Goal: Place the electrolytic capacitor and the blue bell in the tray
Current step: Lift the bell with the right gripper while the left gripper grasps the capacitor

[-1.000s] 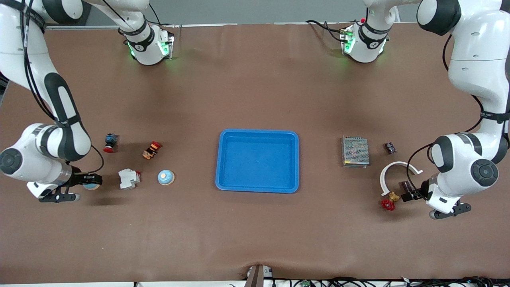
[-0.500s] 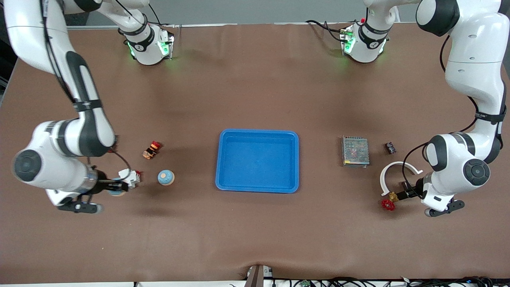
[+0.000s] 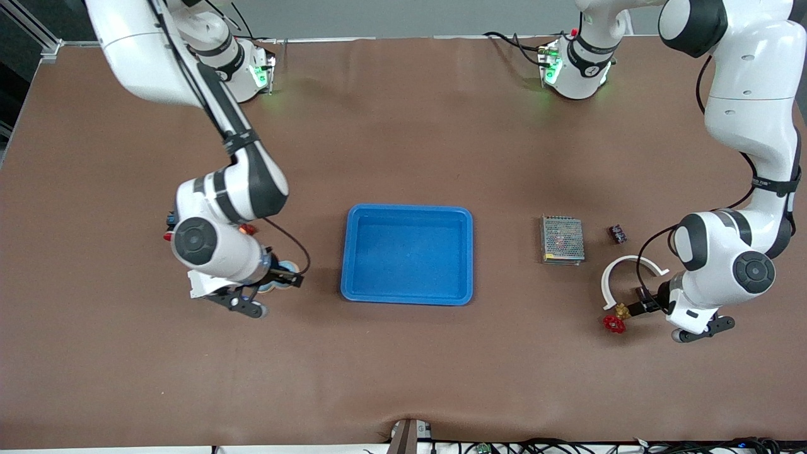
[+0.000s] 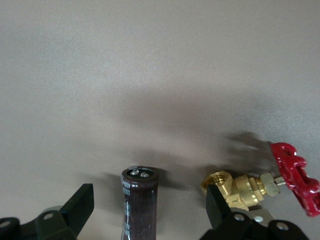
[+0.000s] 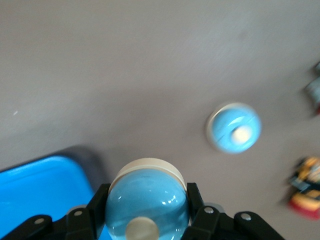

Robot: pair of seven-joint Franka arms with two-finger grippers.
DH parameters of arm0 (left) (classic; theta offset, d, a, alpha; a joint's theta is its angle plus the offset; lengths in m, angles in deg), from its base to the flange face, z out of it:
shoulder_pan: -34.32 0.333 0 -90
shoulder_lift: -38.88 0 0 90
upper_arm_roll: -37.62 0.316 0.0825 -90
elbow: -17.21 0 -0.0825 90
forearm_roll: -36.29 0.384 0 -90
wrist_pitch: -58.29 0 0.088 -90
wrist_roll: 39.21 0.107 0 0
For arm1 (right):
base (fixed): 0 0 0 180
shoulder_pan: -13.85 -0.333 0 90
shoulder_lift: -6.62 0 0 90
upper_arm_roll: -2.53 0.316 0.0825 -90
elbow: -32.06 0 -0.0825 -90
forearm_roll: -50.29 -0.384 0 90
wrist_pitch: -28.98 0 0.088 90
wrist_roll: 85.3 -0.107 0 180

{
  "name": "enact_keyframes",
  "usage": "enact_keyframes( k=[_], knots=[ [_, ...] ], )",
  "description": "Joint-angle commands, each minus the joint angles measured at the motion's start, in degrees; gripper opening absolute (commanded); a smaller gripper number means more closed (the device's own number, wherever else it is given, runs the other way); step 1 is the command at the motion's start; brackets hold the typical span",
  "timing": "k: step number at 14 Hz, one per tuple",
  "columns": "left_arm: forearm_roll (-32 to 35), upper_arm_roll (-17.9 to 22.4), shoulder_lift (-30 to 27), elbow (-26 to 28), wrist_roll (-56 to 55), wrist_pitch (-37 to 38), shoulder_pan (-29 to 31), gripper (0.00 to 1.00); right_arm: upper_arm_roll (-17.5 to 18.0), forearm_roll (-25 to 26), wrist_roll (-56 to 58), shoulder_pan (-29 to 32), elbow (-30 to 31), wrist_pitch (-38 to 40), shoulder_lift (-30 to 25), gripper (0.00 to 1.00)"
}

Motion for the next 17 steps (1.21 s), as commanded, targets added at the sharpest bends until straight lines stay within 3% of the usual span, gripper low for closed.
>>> enact_keyframes(
  k=[1, 5, 7, 12, 15, 17],
  knots=[
    [1.5, 0.0, -0.8, 1.6, -1.3, -0.7, 0.3, 0.81, -0.7, -1.1, -7.2, -4.6, 4.6, -3.7, -2.3, 0.0],
    [1.5, 0.0, -0.8, 1.6, -1.3, -0.7, 0.3, 0.58, -0.9, -0.9, -18.1, -11.7, 4.7, -5.5, -1.6, 0.0],
    [1.5, 0.0, -0.8, 1.6, -1.3, -0.7, 0.3, 0.58, -1.0, -0.4, -22.0, -14.6, 4.7, -6.5, -1.1, 0.0],
    [1.4, 0.0, -0.8, 1.6, -1.4, -0.7, 0.3, 0.22, -1.1, -0.3, -26.0, -18.3, 6.7, -11.4, 1.3, 0.0],
    [1.4, 0.0, -0.9, 1.6, -1.5, -0.7, 0.3, 0.1, -1.2, -0.2, -26.4, -19.6, 10.3, -16.0, 1.4, 0.0],
    [1.4, 0.0, -1.3, 1.3, -1.4, -0.3, 0.4, 0.09, -1.3, -0.2, -26.6, -20.5, 10.8, -16.6, 2.2, 0.0]
  ],
)
